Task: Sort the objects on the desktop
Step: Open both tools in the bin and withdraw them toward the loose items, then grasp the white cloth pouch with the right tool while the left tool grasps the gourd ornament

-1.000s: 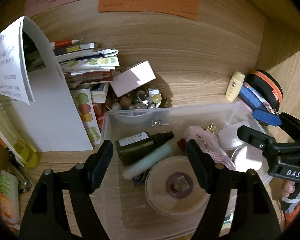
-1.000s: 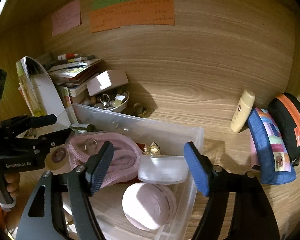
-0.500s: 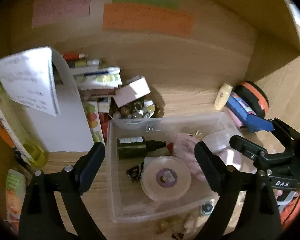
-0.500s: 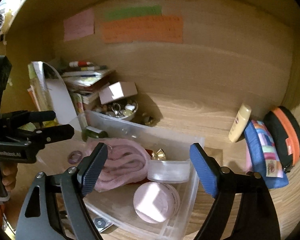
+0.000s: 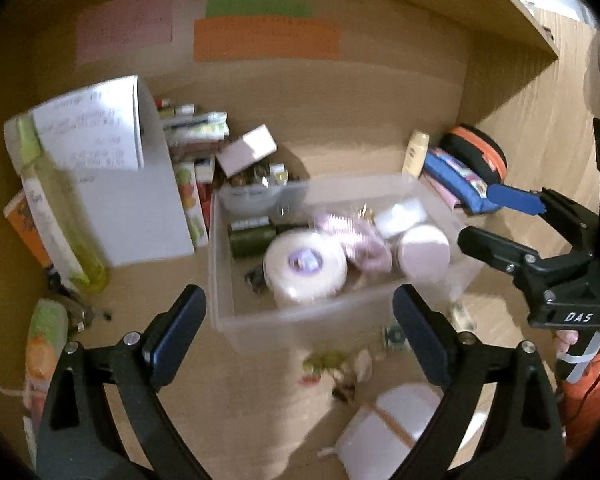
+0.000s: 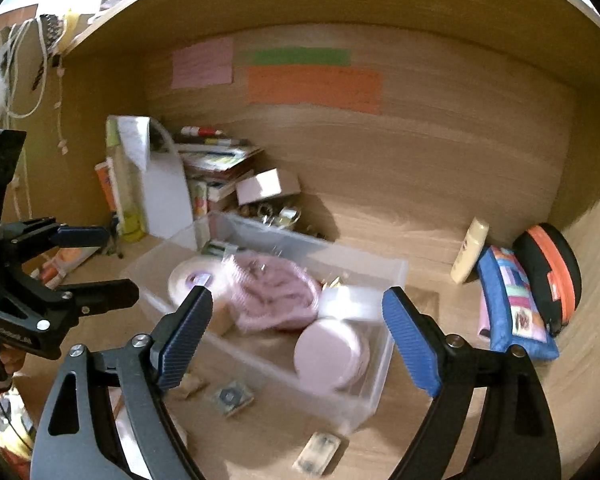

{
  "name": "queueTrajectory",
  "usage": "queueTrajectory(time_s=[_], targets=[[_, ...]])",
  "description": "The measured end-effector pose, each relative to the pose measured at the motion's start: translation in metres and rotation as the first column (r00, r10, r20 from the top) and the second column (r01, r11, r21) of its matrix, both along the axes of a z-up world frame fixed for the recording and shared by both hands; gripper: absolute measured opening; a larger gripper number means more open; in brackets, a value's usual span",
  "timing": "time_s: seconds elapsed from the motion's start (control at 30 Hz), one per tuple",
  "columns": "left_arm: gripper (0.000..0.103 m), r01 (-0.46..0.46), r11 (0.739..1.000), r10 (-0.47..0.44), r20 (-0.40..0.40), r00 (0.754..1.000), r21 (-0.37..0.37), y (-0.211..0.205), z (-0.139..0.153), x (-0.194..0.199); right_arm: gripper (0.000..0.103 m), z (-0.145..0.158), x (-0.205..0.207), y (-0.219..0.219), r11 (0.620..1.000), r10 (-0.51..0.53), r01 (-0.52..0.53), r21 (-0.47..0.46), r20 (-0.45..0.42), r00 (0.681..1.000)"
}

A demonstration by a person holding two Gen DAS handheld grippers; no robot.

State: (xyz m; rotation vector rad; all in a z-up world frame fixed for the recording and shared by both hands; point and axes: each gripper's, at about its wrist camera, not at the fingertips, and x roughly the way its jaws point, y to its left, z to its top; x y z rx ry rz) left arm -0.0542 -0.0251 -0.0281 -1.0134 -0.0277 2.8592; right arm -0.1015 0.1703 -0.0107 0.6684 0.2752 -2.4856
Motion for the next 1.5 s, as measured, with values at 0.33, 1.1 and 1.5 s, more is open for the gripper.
queueTrajectory(time_s=[0.33, 1.1, 1.5], targets=[[0.096, -0.033, 0.999, 0.029, 0.161, 0.986, 0.019, -0.009, -0.053, 0.002, 0.085, -0.035, 0.023, 0.006, 1.0, 0.03, -0.029, -0.011, 0.12, 0.992], [0.039, 0.081, 0.997, -0.082, 0.214, 0.973, 0.013, 0.009, -0.082, -0.023, 0.067, -0.091, 0.055, -0.027, 0.968, 0.244, -0.25, -0.031, 0.353, 0.903], [0.03, 0.081, 0.997, -0.082, 0.199, 0.977, 0.017, 0.009, -0.082, -0.024, 0.029, -0.095, 0.059, -0.031, 0.947, 0.319, -0.31, -0.089, 0.386, 0.865]])
